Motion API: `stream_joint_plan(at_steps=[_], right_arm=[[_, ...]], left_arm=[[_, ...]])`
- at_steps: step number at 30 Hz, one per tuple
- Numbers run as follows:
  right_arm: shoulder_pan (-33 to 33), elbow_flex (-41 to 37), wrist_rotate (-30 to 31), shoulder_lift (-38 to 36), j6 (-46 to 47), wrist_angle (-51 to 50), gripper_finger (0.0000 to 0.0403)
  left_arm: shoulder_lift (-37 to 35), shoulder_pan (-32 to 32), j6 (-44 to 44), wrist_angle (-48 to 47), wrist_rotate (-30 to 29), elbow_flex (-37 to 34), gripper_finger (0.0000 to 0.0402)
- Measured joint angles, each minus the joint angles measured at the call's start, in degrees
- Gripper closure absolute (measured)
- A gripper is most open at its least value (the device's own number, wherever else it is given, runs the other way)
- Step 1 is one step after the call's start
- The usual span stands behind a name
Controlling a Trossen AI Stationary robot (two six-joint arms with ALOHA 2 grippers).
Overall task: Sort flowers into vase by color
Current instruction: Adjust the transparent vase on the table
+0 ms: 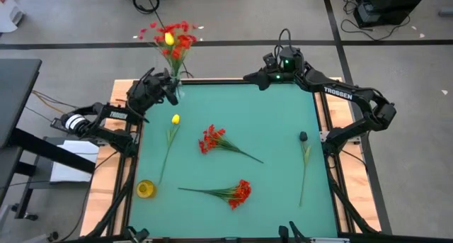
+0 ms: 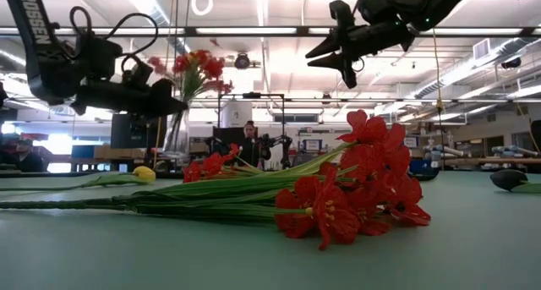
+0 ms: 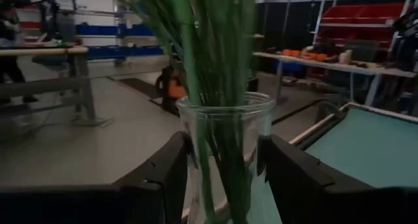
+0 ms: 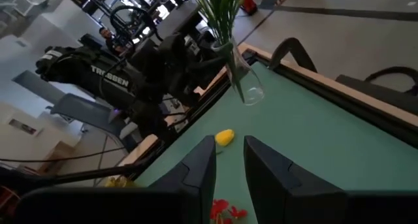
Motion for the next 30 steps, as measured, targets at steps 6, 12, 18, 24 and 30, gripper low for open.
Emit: stream_joint_plan(at_steps=[6, 12, 18, 24, 30], right_arm=[[0.0, 0.0, 0.12, 0.0, -3.42, -0.01, 0.0314], [0.0, 0.0, 1.12, 0.0, -5.4, 0.01, 0.0314], [0.0, 0.0, 1.1, 0.0, -7.24, 0.3, 0.0313], [0.03, 0.0, -0.49, 0.0, -6.31, 0.33, 0.0314], [1.04, 0.0, -0.55, 0.0, -7.38, 0.21, 0.0314]], left_arm=[[0.29, 0.0, 1.45, -0.18, -4.67, -3.43, 0.0223], [2.42, 0.01, 2.29, 0.17, -7.33, -5.6, 0.0218], [6.76, -0.01, 2.92, 3.67, -8.32, -5.79, 0.0214], [8.66, 0.03, 4.75, 5.41, -4.2, -6.59, 0.0213], [9.07, -0.01, 2.14, 13.71, -3.99, -8.76, 0.0212]])
